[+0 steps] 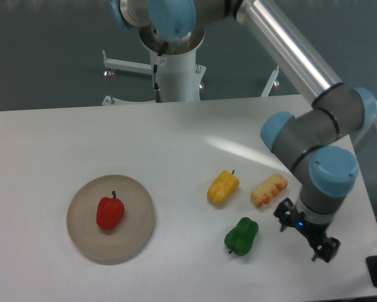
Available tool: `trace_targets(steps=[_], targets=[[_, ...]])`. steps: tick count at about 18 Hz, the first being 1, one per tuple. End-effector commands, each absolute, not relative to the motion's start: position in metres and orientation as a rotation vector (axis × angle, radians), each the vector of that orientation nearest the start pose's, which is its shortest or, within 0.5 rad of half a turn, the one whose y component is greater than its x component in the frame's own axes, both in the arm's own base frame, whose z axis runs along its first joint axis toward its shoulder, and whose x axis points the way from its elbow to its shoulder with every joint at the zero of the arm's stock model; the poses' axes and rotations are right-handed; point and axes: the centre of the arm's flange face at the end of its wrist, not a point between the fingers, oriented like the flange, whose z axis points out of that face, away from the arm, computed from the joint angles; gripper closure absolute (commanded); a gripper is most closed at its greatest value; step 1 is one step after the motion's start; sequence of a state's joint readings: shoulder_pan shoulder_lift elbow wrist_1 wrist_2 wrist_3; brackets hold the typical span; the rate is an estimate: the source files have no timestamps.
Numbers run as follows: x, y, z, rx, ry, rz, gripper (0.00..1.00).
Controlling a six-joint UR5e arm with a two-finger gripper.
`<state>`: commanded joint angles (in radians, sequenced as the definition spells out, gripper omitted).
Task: Pick up the red pepper from the plate
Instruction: 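Move the open gripper over the red pepper on the plate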
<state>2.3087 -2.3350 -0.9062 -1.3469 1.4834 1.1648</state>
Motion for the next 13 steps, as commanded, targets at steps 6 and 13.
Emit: trace_targets(steps=[6,13], targets=[[-0.323,0.676,0.370,-2.996,0.320,-0.007,0.00],[-0.196,0.669,0.366,-3.025,-0.022,-0.162,0.00]])
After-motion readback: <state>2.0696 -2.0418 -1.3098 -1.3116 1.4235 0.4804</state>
